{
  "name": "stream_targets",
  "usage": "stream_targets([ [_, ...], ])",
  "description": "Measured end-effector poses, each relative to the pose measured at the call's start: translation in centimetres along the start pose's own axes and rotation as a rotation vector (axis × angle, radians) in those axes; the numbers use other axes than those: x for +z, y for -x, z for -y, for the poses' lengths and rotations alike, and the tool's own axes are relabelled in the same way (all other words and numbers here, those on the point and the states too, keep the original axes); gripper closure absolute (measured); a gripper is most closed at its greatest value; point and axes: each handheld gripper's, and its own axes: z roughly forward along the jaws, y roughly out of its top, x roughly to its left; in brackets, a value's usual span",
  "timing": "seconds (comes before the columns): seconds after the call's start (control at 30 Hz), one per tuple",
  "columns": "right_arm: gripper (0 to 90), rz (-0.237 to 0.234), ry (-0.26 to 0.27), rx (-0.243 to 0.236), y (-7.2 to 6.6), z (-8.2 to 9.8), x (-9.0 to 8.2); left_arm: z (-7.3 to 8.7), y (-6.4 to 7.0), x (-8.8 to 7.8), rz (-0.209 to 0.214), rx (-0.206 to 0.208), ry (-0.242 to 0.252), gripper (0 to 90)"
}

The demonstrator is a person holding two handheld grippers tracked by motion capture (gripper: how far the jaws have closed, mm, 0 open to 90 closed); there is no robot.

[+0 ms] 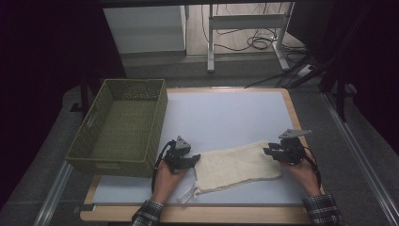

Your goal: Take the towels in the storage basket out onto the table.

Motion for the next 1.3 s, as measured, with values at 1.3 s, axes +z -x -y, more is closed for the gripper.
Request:
stream_targets([
  [1.3, 60.8, -0.395, -0.061, -0.275, -17.8, -1.7, 4.7, 0.0, 0.1, 0.0, -0.005, 0.009, 0.0, 44.2],
])
